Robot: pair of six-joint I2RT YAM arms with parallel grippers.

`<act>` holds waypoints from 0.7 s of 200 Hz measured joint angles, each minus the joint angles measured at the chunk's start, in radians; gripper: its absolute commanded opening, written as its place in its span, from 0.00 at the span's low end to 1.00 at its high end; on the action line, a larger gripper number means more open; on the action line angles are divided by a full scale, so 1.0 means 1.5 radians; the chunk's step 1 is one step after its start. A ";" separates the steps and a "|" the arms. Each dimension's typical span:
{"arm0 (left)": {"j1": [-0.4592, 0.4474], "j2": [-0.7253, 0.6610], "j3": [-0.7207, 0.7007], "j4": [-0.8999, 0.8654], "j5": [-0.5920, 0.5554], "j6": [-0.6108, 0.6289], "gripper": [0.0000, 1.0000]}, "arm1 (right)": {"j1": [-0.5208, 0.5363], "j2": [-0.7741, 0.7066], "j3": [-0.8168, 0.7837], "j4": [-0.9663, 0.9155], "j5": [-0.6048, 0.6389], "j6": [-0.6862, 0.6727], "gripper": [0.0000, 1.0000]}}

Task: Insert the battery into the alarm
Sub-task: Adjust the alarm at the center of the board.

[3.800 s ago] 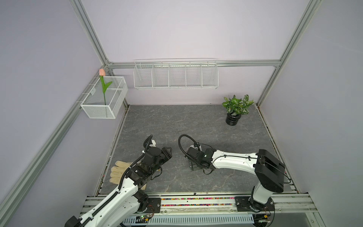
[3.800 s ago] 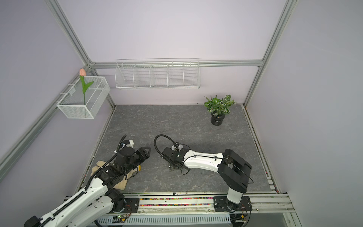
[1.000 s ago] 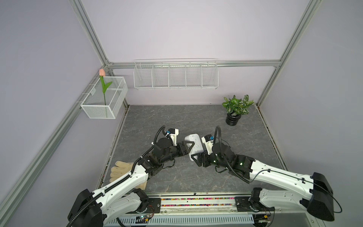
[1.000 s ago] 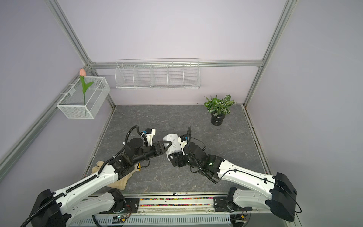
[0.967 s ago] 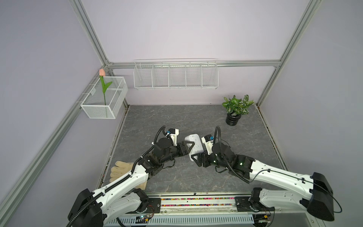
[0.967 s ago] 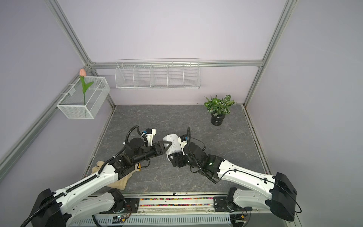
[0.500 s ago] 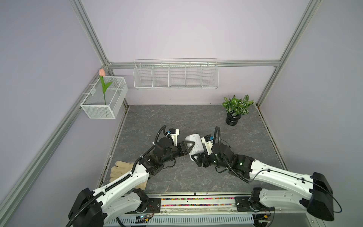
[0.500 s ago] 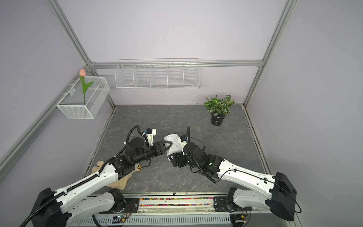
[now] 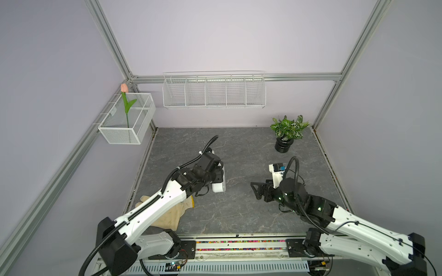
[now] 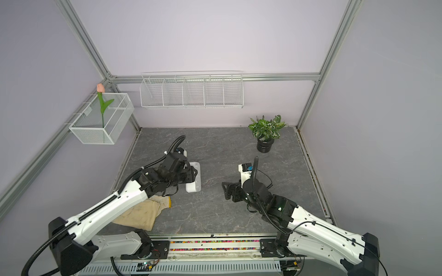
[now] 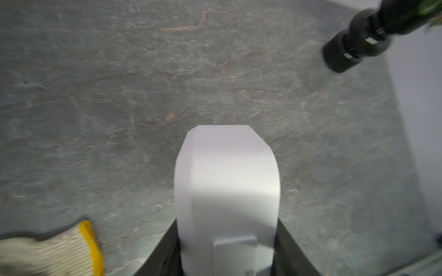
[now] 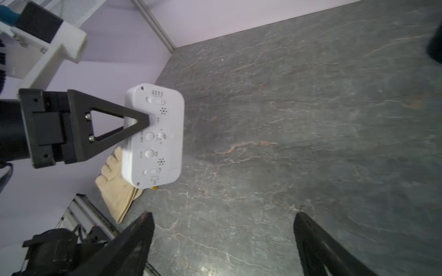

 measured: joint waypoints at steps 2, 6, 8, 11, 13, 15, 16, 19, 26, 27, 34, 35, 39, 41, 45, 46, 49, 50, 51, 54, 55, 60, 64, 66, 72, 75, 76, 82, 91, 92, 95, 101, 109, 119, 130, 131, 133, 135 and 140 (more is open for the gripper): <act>-0.003 0.013 0.010 -0.014 -0.007 0.002 0.17 | -0.001 -0.002 0.000 -0.005 0.004 0.001 0.94; -0.009 0.037 0.029 -0.038 -0.023 0.008 0.16 | -0.003 -0.007 -0.001 -0.019 0.017 0.003 0.94; -0.012 0.048 0.037 -0.048 -0.028 0.010 0.16 | -0.004 -0.008 -0.001 -0.024 0.022 0.004 0.94; -0.019 0.068 0.053 -0.068 -0.042 0.012 0.16 | -0.005 -0.011 -0.001 -0.033 0.031 0.005 0.94; -0.023 0.084 0.064 -0.083 -0.050 0.014 0.16 | -0.006 -0.013 -0.001 -0.040 0.038 0.007 0.94; -0.028 0.100 0.075 -0.097 -0.059 0.015 0.16 | -0.007 -0.014 -0.001 -0.047 0.045 0.008 0.94; -0.029 0.104 0.078 -0.102 -0.062 0.016 0.16 | -0.007 -0.014 -0.001 -0.050 0.048 0.009 0.94; -0.038 0.128 0.097 -0.124 -0.076 0.017 0.15 | -0.007 -0.016 -0.001 -0.059 0.056 0.011 0.94; -0.053 0.174 0.131 -0.164 -0.101 0.017 0.15 | -0.009 -0.019 -0.001 -0.084 0.078 0.017 0.94; -0.056 0.186 0.138 -0.173 -0.107 0.016 0.15 | -0.009 -0.019 -0.001 -0.086 0.080 0.018 0.94; -0.072 0.234 0.171 -0.209 -0.135 0.016 0.15 | -0.011 -0.021 -0.001 -0.108 0.097 0.021 0.94; -0.073 0.238 0.174 -0.213 -0.138 0.016 0.15 | -0.012 -0.022 -0.001 -0.112 0.101 0.021 0.94; -0.082 0.265 0.193 -0.233 -0.154 0.015 0.15 | -0.013 -0.023 -0.001 -0.124 0.109 0.023 0.94; -0.085 0.278 0.201 -0.243 -0.161 0.015 0.15 | -0.014 -0.024 -0.001 -0.130 0.114 0.024 0.94; -0.093 0.302 0.218 -0.261 -0.176 0.013 0.15 | -0.016 -0.026 -0.001 -0.140 0.120 0.026 0.94; -0.094 0.306 0.220 -0.264 -0.178 0.013 0.15 | -0.016 -0.027 -0.001 -0.144 0.122 0.026 0.94; -0.099 0.325 0.234 -0.280 -0.189 0.010 0.15 | -0.017 -0.030 -0.001 -0.150 0.127 0.028 0.94; -0.100 0.328 0.236 -0.282 -0.192 0.010 0.15 | -0.017 -0.030 -0.001 -0.152 0.129 0.028 0.94; -0.102 0.336 0.241 -0.288 -0.197 0.010 0.15 | -0.018 -0.031 -0.001 -0.155 0.131 0.029 0.94; -0.106 0.351 0.251 -0.299 -0.206 0.008 0.15 | -0.019 -0.034 -0.001 -0.160 0.135 0.029 0.94; -0.107 0.355 0.253 -0.302 -0.208 0.008 0.15 | -0.019 -0.035 -0.001 -0.162 0.136 0.029 0.94; -0.112 0.378 0.272 -0.321 -0.223 0.005 0.15 | -0.020 -0.040 -0.001 -0.170 0.142 0.031 0.94; -0.116 0.399 0.289 -0.339 -0.235 0.002 0.15 | -0.021 -0.045 -0.001 -0.174 0.146 0.031 0.94; -0.118 0.409 0.297 -0.347 -0.242 -0.001 0.15 | -0.021 -0.048 -0.001 -0.177 0.149 0.032 0.94; -0.122 0.431 0.318 -0.367 -0.258 -0.005 0.15 | -0.022 -0.057 -0.001 -0.183 0.154 0.034 0.94; -0.124 0.446 0.330 -0.378 -0.268 -0.008 0.15 | -0.022 -0.062 -0.001 -0.185 0.157 0.035 0.94; -0.124 0.448 0.333 -0.380 -0.270 -0.009 0.15 | -0.022 -0.063 -0.001 -0.186 0.157 0.035 0.94; -0.127 0.470 0.353 -0.398 -0.288 -0.014 0.16 | -0.023 -0.072 -0.001 -0.191 0.162 0.036 0.94; -0.131 0.497 0.378 -0.421 -0.310 -0.020 0.17 | -0.025 -0.087 -0.001 -0.195 0.168 0.039 0.94; -0.131 0.498 0.380 -0.423 -0.311 -0.021 0.17 | -0.025 -0.088 -0.001 -0.196 0.169 0.039 0.94; -0.133 0.509 0.389 -0.432 -0.320 -0.025 0.17 | -0.025 -0.094 -0.002 -0.198 0.170 0.040 0.94; -0.136 0.523 0.401 -0.444 -0.333 -0.029 0.17 | -0.025 -0.101 -0.002 -0.200 0.173 0.042 0.94; -0.140 0.543 0.414 -0.460 -0.349 -0.035 0.16 | -0.025 -0.112 -0.003 -0.203 0.176 0.045 0.94; -0.146 0.565 0.424 -0.478 -0.365 -0.044 0.15 | -0.026 -0.122 -0.004 -0.205 0.179 0.047 0.94; -0.152 0.590 0.430 -0.491 -0.375 -0.049 0.15 | -0.028 -0.131 -0.006 -0.209 0.182 0.049 0.94; -0.153 0.593 0.430 -0.492 -0.376 -0.050 0.15 | -0.028 -0.132 -0.006 -0.209 0.183 0.049 0.94; -0.154 0.596 0.430 -0.493 -0.377 -0.050 0.15 | -0.028 -0.132 -0.007 -0.209 0.183 0.049 0.94; -0.155 0.601 0.431 -0.496 -0.377 -0.050 0.15 | -0.028 -0.134 -0.007 -0.210 0.183 0.049 0.94; -0.158 0.612 0.432 -0.501 -0.380 -0.053 0.15 | -0.028 -0.137 -0.008 -0.211 0.183 0.049 0.94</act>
